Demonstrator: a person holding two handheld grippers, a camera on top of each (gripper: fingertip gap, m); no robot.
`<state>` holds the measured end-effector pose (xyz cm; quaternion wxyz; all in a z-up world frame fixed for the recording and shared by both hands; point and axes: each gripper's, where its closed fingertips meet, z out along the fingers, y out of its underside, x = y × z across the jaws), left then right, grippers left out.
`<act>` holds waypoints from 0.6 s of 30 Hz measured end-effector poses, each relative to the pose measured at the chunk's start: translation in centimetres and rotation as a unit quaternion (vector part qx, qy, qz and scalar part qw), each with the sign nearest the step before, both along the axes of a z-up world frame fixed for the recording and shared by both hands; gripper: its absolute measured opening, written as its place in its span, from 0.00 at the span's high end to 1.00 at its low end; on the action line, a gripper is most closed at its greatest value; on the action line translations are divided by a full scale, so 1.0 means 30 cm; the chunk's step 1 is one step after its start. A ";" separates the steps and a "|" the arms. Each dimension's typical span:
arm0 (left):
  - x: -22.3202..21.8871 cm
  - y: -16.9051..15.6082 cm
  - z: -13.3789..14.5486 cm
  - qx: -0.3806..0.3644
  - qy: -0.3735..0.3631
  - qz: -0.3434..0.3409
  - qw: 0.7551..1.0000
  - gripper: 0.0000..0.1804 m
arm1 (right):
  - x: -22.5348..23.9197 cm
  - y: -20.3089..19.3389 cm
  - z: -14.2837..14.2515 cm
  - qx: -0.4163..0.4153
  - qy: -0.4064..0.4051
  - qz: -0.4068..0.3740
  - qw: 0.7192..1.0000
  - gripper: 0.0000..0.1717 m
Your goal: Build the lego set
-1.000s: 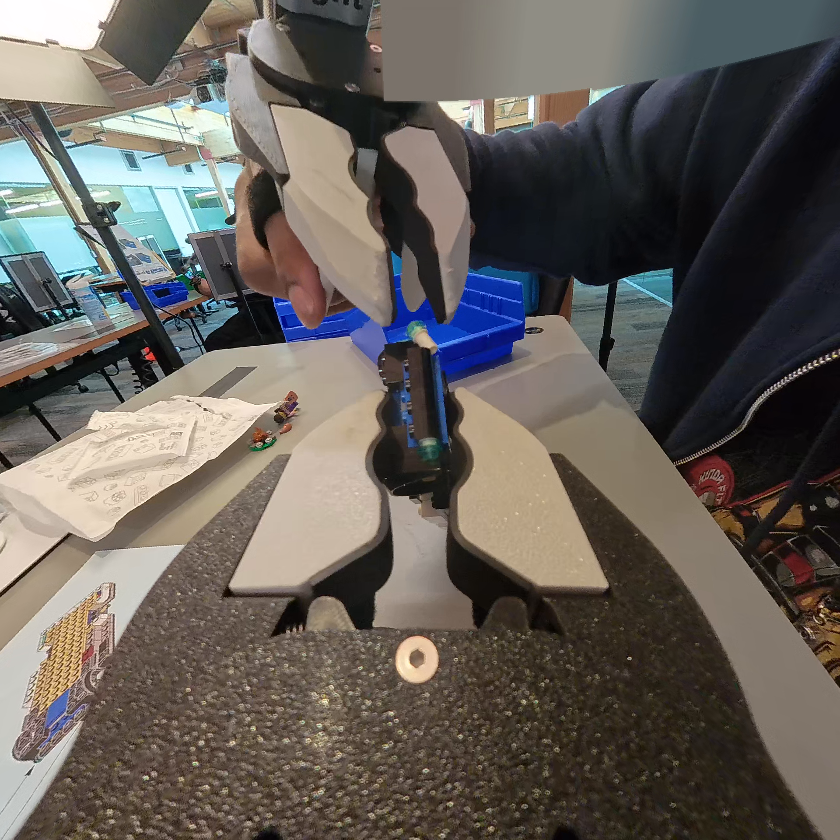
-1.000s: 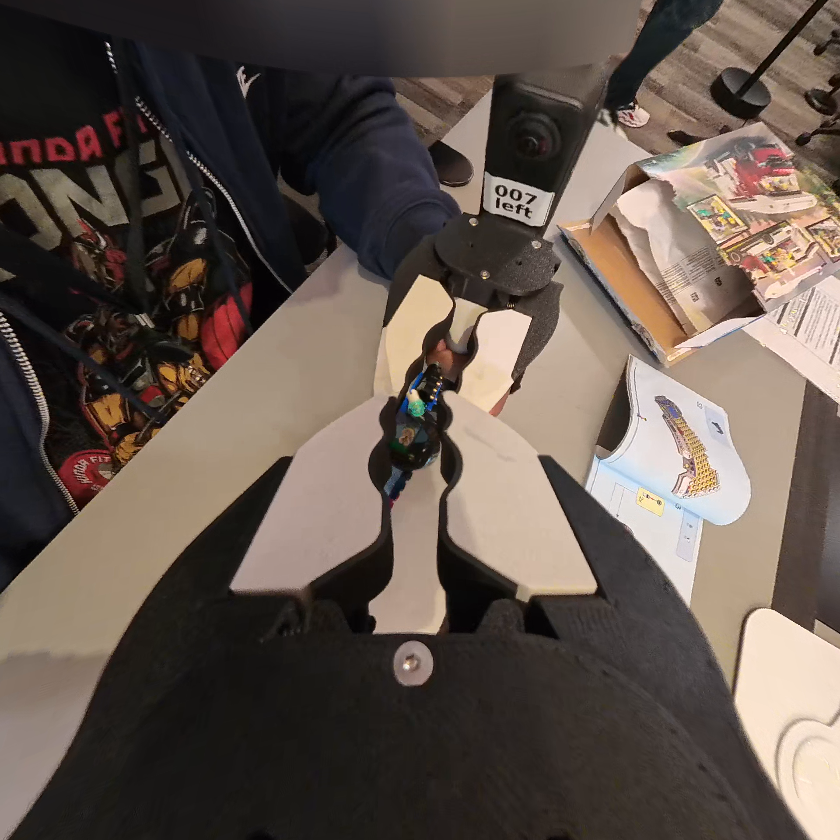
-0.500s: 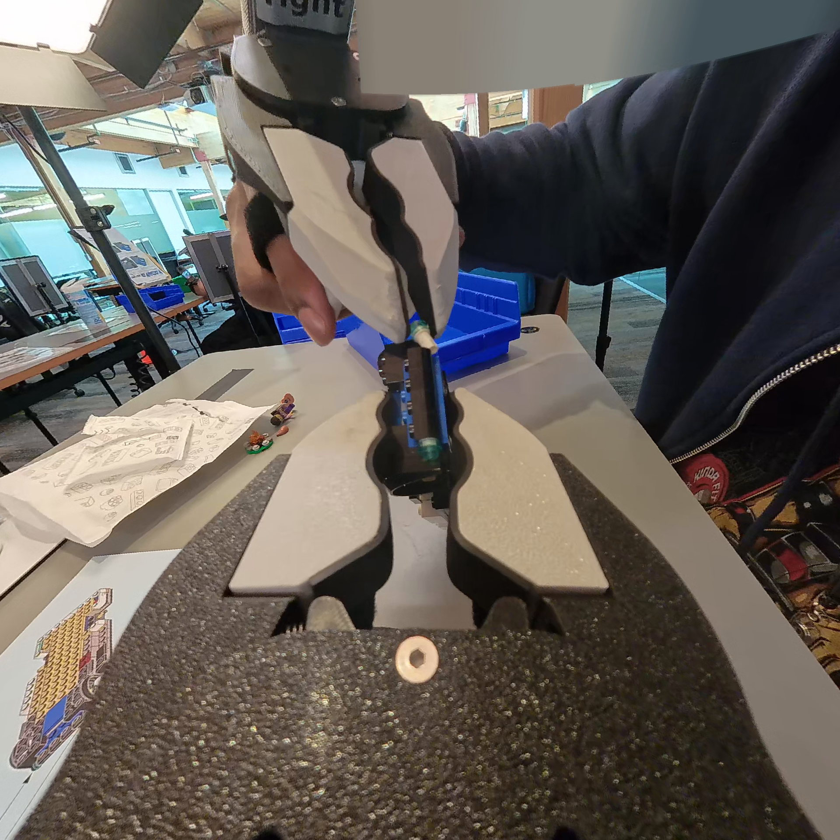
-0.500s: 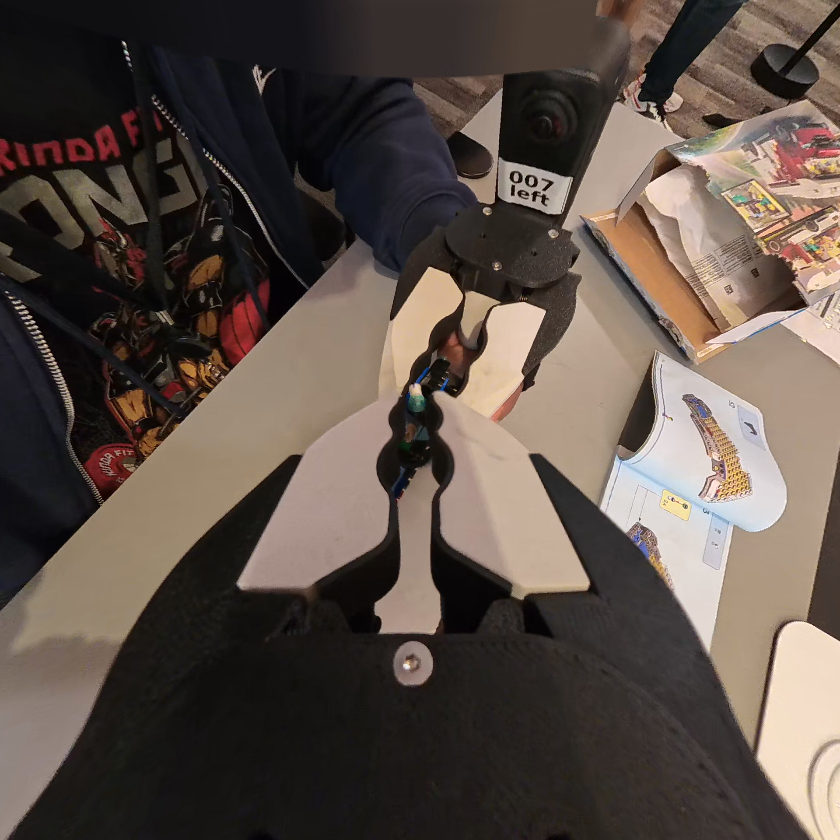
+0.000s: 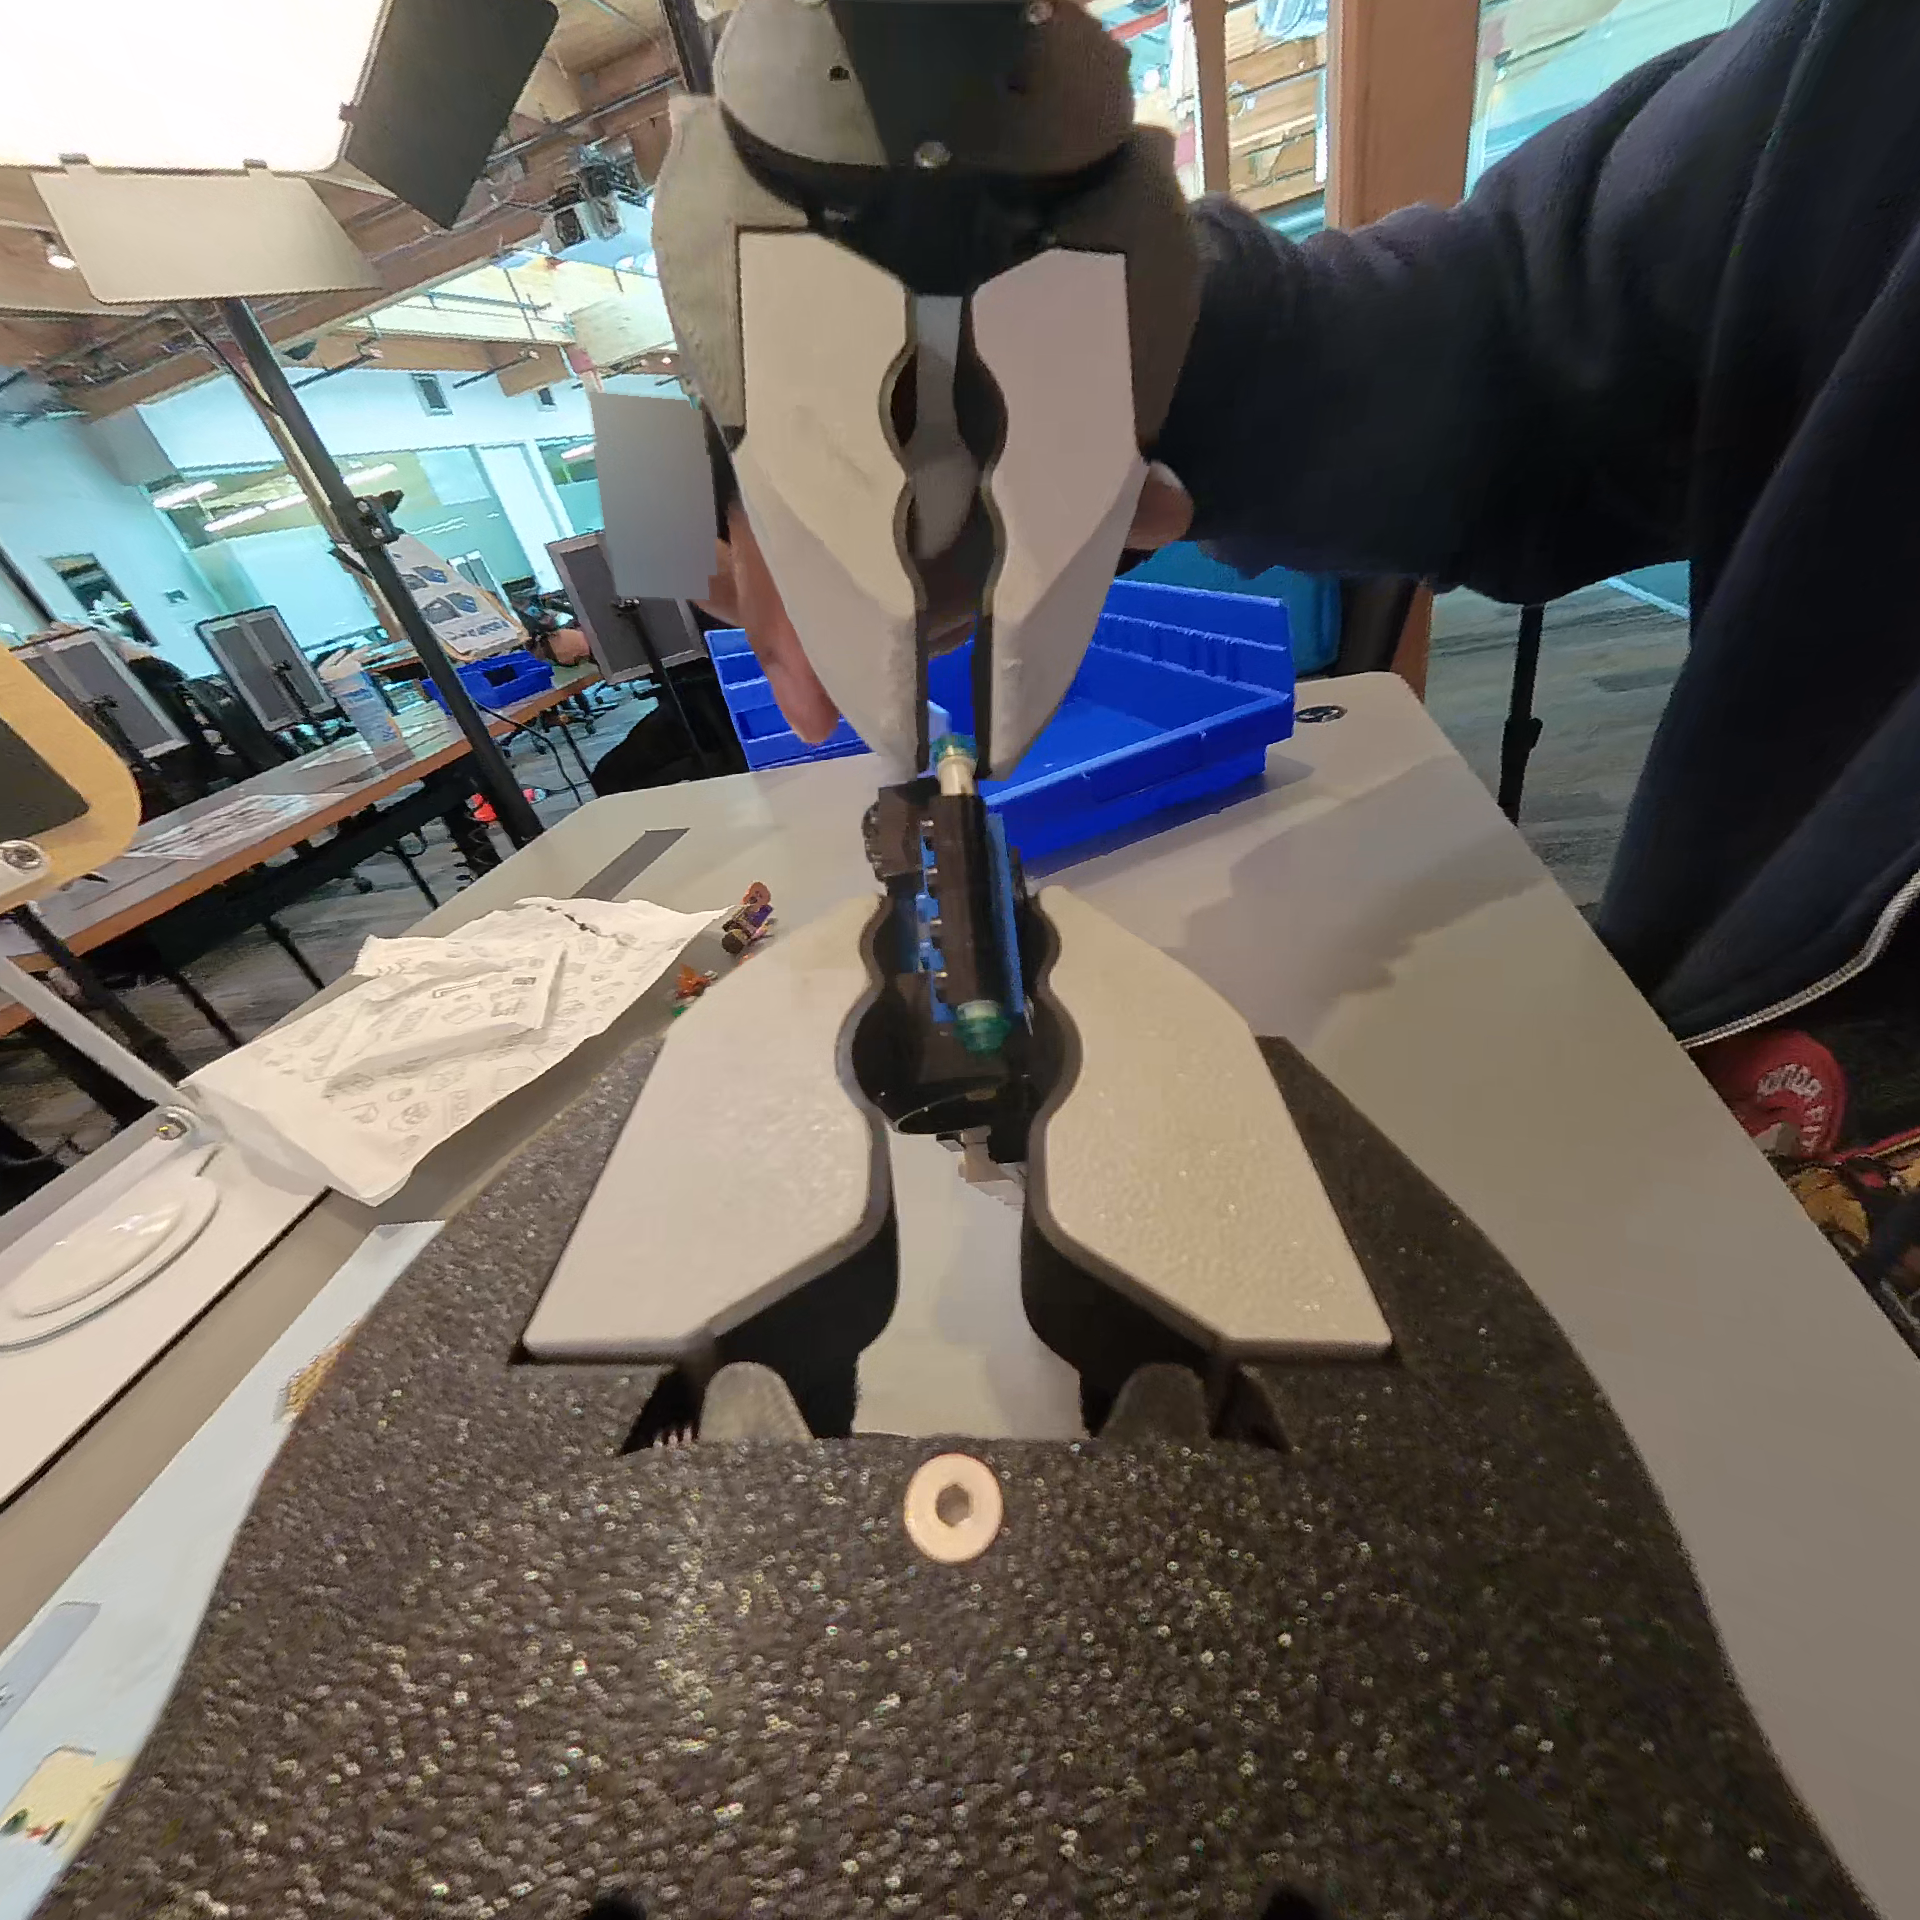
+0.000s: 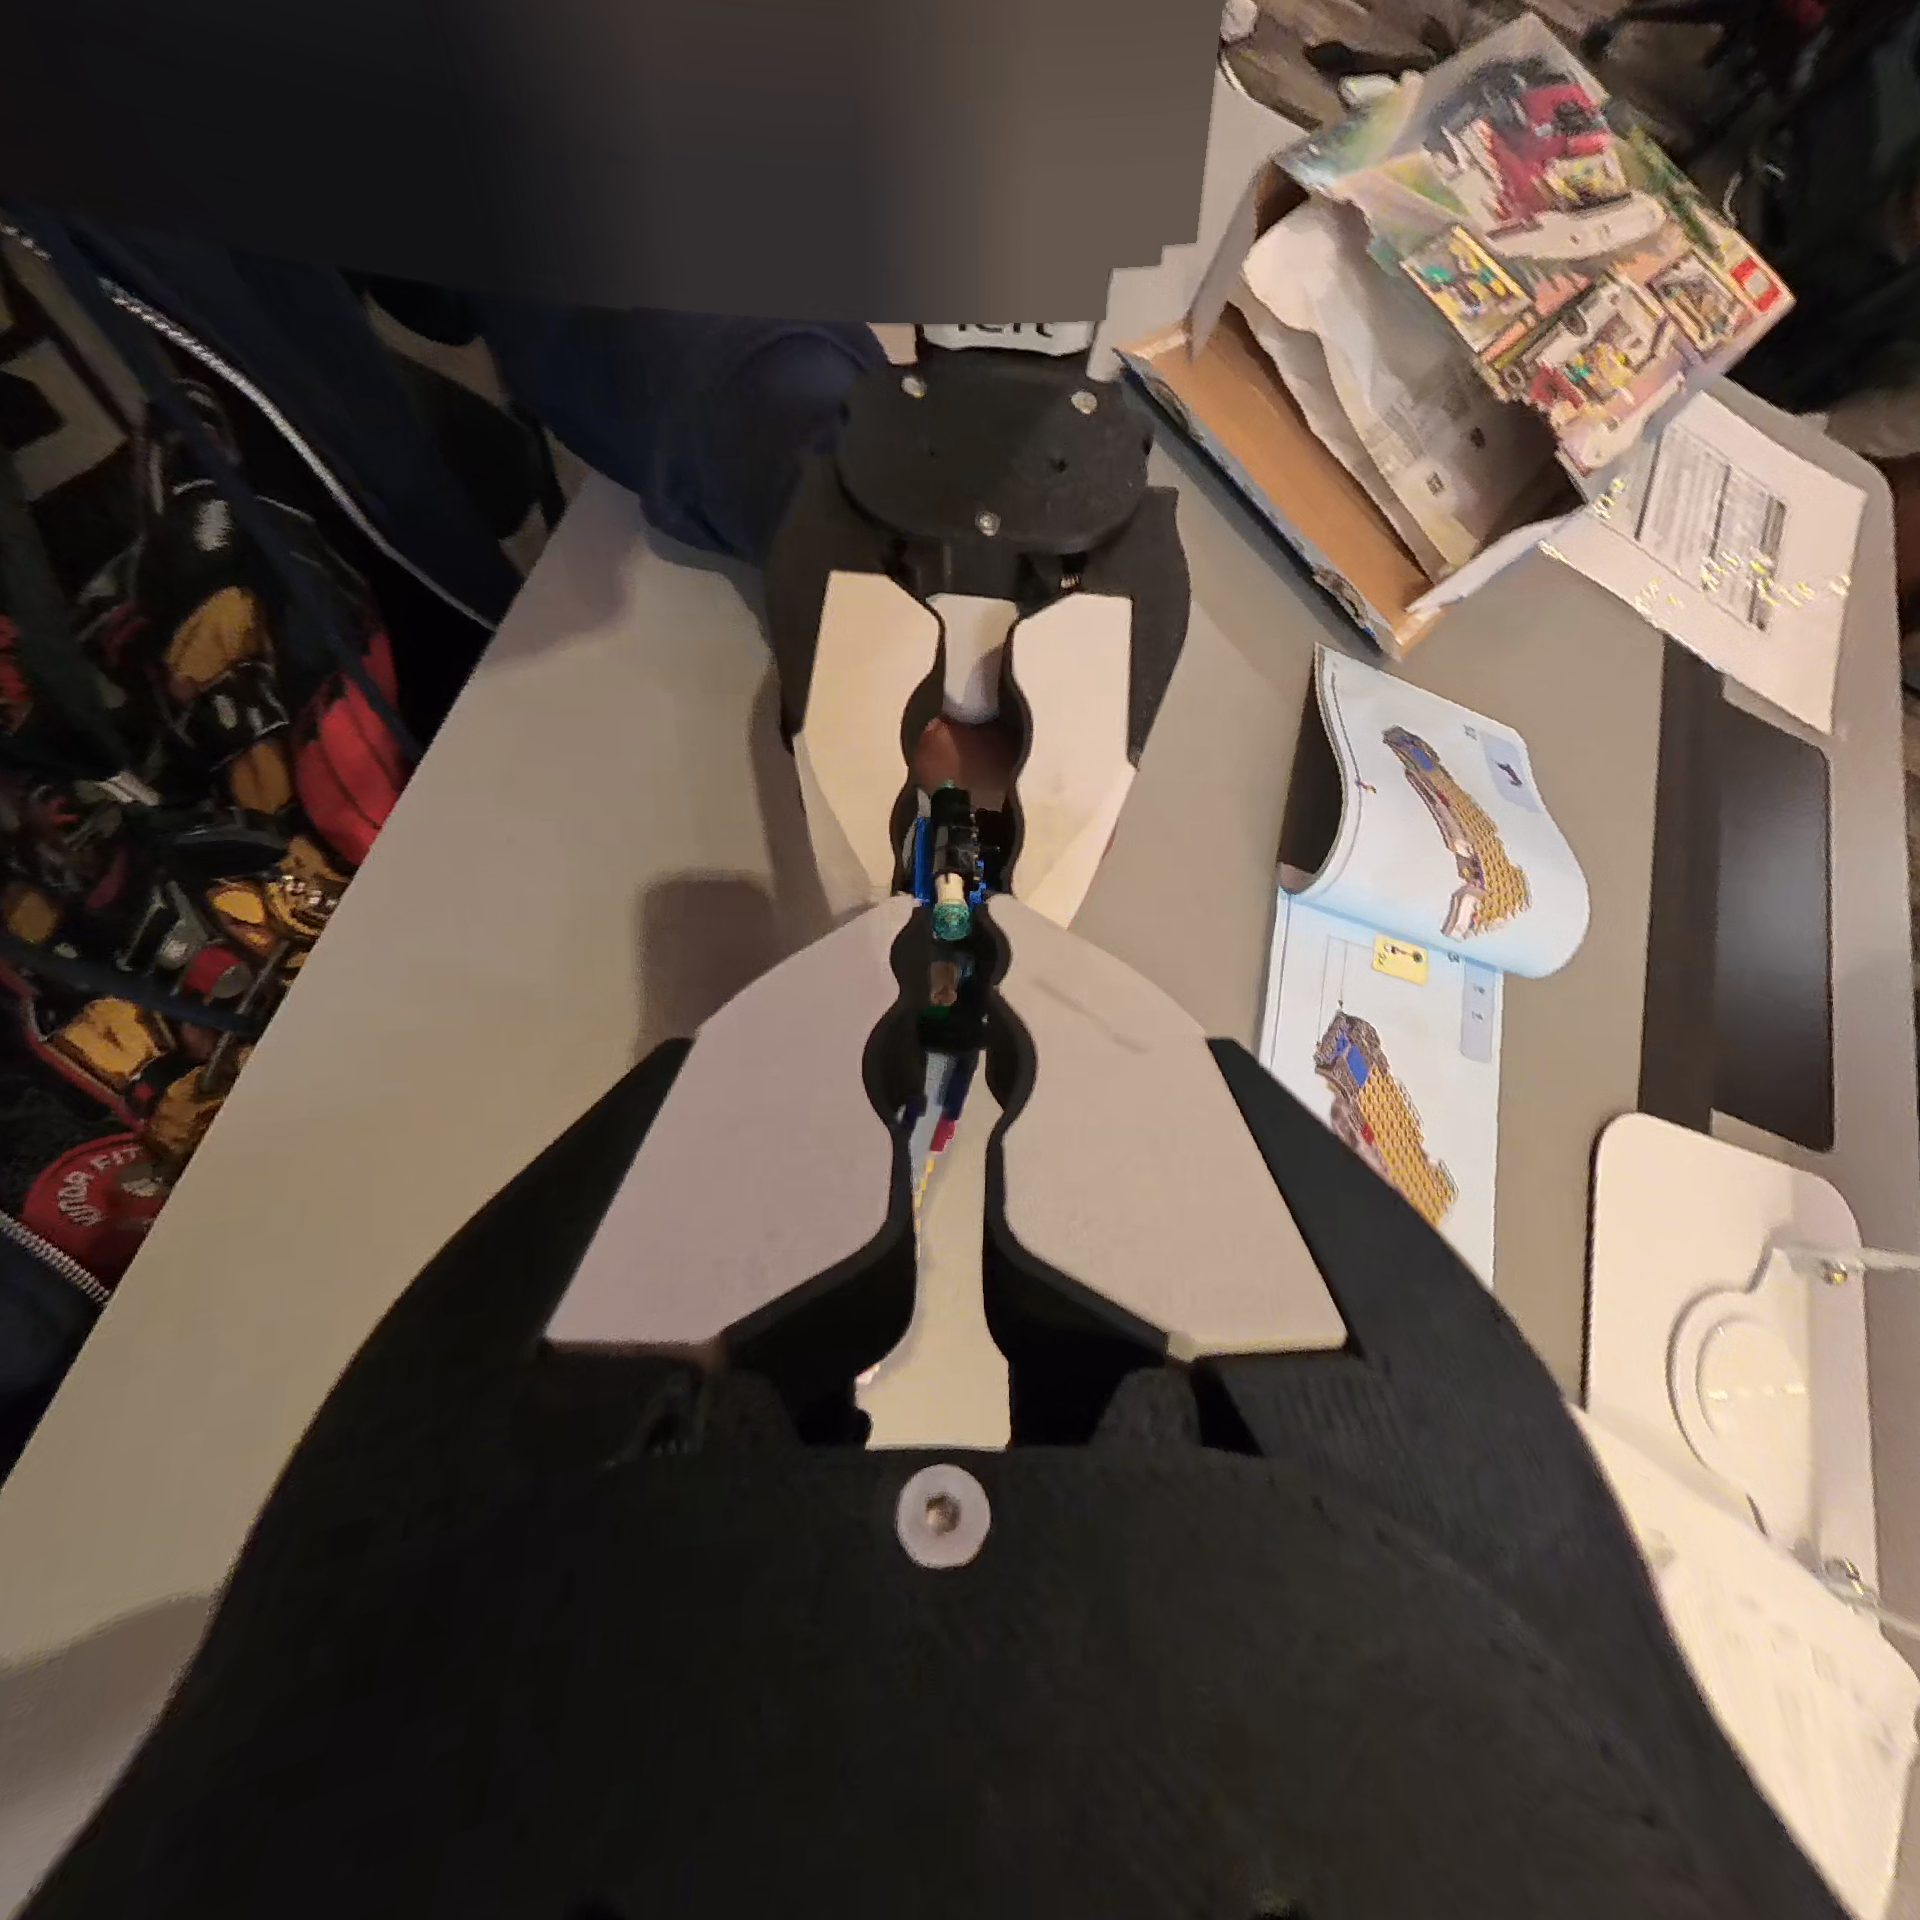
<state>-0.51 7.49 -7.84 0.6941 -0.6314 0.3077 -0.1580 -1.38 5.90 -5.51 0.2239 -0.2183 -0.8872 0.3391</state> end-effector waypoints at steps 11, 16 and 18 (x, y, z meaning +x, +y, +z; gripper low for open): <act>-0.030 0.012 0.012 0.049 0.096 0.090 0.990 0.88 | -0.004 0.001 0.007 0.029 -0.019 -0.071 0.997 0.96; -0.051 0.020 0.015 0.070 0.146 0.137 0.977 0.88 | -0.011 0.006 0.005 0.026 -0.030 -0.109 0.993 0.96; -0.059 0.022 0.015 0.079 0.167 0.155 0.971 0.88 | -0.011 0.007 0.003 0.027 -0.035 -0.120 0.992 0.96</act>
